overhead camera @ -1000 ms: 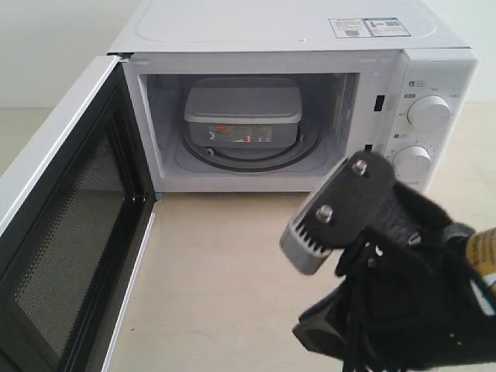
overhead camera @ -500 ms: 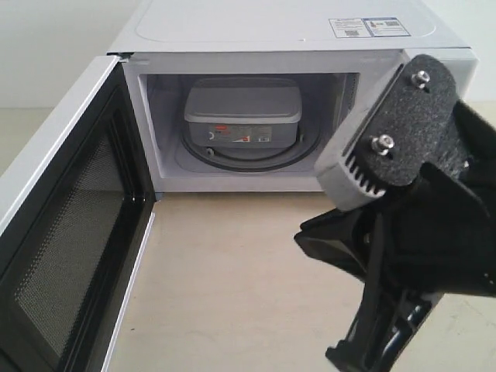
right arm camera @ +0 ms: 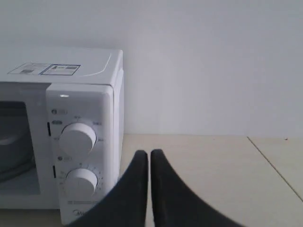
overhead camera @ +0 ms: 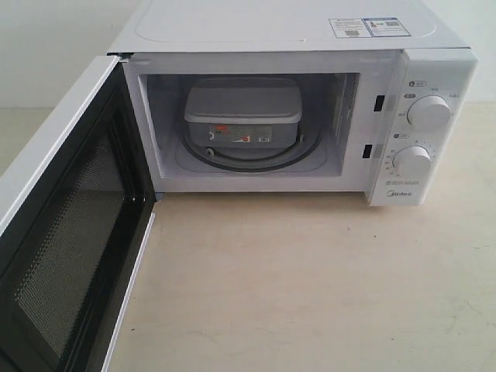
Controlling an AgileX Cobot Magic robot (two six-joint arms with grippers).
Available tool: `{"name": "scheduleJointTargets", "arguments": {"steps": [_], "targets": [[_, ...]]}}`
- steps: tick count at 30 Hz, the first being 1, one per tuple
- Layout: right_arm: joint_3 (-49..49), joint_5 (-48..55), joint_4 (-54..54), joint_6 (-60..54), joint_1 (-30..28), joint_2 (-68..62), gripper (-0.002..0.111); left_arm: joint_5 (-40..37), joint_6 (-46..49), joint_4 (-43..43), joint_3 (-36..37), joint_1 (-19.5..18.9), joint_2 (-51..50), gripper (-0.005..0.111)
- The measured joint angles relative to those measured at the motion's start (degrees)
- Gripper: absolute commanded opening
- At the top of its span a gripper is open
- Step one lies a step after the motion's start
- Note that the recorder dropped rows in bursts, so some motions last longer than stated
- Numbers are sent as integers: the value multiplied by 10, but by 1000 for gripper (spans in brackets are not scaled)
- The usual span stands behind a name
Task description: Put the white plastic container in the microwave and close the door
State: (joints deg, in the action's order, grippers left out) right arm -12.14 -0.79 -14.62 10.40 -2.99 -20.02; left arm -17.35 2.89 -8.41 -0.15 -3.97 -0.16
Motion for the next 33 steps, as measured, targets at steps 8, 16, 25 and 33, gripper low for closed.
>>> {"name": "scheduleJointTargets", "arguments": {"steps": [8, 16, 25, 33], "targets": [[118, -37, 18, 66, 0, 184, 0, 0, 0, 0, 0, 0, 0, 4], [119, -91, 35, 126, 44, 197, 0, 0, 0, 0, 0, 0, 0, 4], [119, -141, 37, 155, 93, 197, 0, 0, 0, 0, 0, 0, 0, 4], [122, 61, 156, 41, 93, 197, 0, 0, 0, 0, 0, 0, 0, 4]]}}
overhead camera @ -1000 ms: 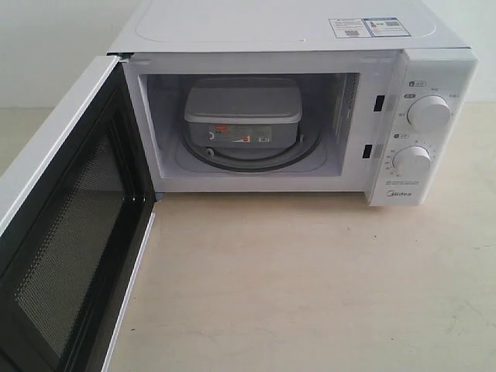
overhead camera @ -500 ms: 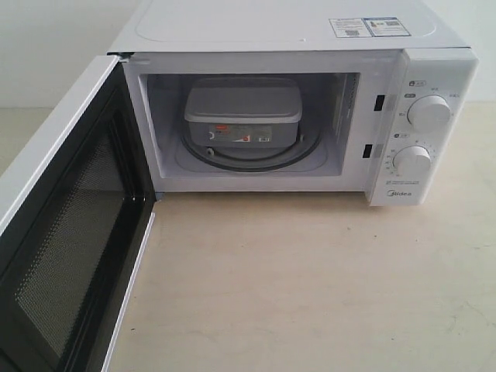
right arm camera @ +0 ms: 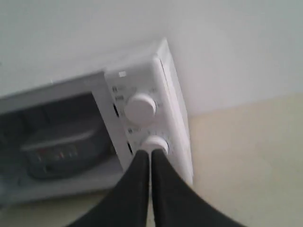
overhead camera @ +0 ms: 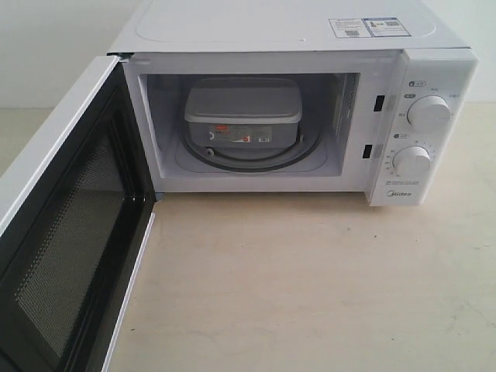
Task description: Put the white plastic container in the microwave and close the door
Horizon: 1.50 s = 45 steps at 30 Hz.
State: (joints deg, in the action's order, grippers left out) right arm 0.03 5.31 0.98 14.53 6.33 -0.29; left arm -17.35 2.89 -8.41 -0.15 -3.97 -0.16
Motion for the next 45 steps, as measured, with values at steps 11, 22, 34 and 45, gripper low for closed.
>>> {"name": "scheduleJointTargets", "arguments": {"steps": [11, 22, 34, 45], "targets": [[0, 154, 86, -206, -6, 0, 0, 0, 0, 0, 0, 0, 0, 4], [0, 162, 88, -204, -41, 0, 0, 0, 0, 0, 0, 0, 0, 4], [0, 162, 88, -204, -41, 0, 0, 0, 0, 0, 0, 0, 0, 4], [0, 162, 88, -203, -41, 0, 0, 0, 0, 3, 0, 0, 0, 4]]}}
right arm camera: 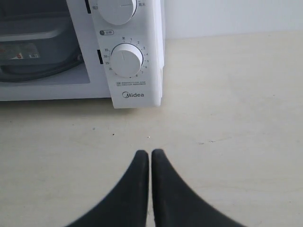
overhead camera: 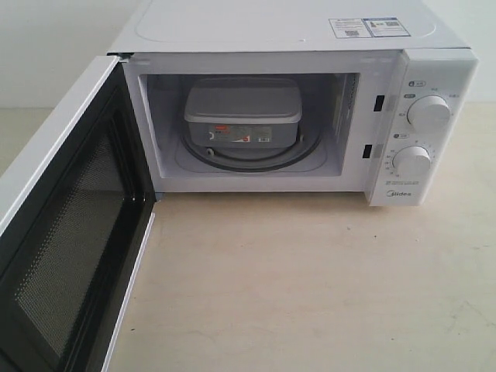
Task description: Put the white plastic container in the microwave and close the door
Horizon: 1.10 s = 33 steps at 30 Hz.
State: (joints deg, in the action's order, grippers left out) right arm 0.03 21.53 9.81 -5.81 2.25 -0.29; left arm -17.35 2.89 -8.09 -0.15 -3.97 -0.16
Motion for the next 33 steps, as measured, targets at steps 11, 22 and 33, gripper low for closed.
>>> {"name": "scheduleJointTargets", "arguments": {"steps": [11, 22, 33], "targets": [[0, 0, 0, 0, 0, 0, 0, -51, -18, 1, -99, 0, 0, 4], [0, 0, 2, 0, 0, 0, 0, -213, -67, 2, -345, 0, -30, 4], [0, 0, 2, 0, 0, 0, 0, -444, -86, 9, -554, 0, -174, 4]]}}
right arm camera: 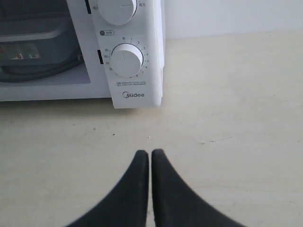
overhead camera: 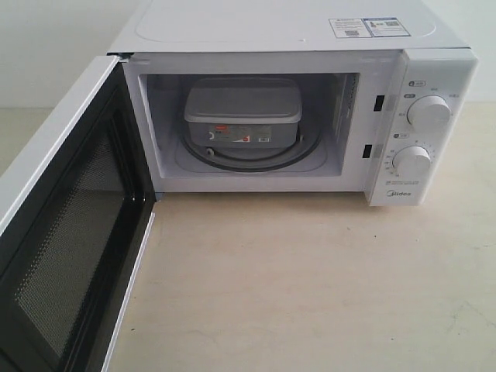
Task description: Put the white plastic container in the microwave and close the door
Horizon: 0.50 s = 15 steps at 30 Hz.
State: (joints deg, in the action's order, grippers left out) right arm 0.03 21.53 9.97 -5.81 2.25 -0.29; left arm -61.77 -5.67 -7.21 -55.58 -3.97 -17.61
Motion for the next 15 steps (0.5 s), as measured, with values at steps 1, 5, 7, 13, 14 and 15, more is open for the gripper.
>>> {"name": "scheduleJointTargets", "arguments": {"steps": [1, 5, 7, 13, 14, 15], "targets": [[0, 0, 0, 0, 0, 0, 0, -20, 16, -3, -18, 0, -40, 4], [0, 0, 0, 0, 0, 0, 0, -75, 149, -66, -98, 0, -233, 4], [0, 0, 0, 0, 0, 0, 0, -76, 203, -76, -107, 0, -309, 4], [0, 0, 0, 0, 0, 0, 0, -79, 277, -131, -107, 0, -417, 4], [0, 0, 0, 0, 0, 0, 0, -79, 298, -155, -106, 0, -426, 4], [0, 0, 0, 0, 0, 0, 0, -79, 319, -177, -101, 0, -433, 4]]}}
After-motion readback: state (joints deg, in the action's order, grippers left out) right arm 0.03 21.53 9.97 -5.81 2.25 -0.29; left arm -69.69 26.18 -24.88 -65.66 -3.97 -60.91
